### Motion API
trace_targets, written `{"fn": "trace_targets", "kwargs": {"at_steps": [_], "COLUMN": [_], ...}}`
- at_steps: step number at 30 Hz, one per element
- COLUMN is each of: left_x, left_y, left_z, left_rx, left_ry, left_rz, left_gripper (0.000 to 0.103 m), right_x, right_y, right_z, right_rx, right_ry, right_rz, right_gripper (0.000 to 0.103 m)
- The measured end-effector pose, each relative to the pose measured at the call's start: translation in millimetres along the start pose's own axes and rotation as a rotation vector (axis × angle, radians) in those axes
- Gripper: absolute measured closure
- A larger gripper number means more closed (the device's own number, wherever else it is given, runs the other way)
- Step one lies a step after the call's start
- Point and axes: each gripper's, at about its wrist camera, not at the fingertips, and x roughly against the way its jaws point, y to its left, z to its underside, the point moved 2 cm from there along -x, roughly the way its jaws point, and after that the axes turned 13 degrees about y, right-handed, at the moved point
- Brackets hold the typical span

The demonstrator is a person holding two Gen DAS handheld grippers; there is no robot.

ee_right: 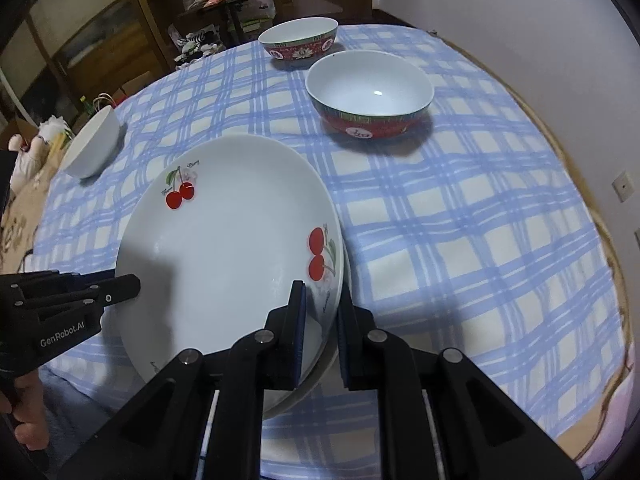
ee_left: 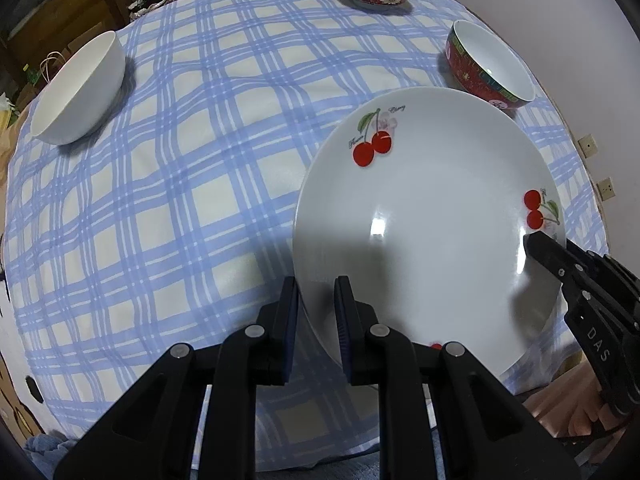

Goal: Organize plates and bowls

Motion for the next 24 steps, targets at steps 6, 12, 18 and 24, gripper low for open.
{"fn": "trace_targets", "kwargs": {"at_steps": [6, 12, 18, 24], "left_x": [0, 1, 12, 27], "left_y": [-6, -4, 1, 5], "left_z": [-1, -1, 4, 10], "left_rx": [-0.019, -0.022, -0.019, -0.019], "left_ry": [-0.007, -0.008, -0.029, -0.064], "left_rz": [-0.020, -0.032, -0.043, -0.064], "left_gripper": [0.085, 0.084, 0.078, 0.057], "right_x": [1, -1, 1, 10], "right_y": [-5, -7, -7, -6], "right_z": [0, 0, 1, 2], "right_rx": [-0.030, -0.039, -0.049, -0.041], "right_ry": [0.003, 0.008, 0.006, -0.028], "right_rz": [0.029, 0.002, -0.012, -0.023], "right_gripper": [0.087, 0.086, 0.086, 0.086]}}
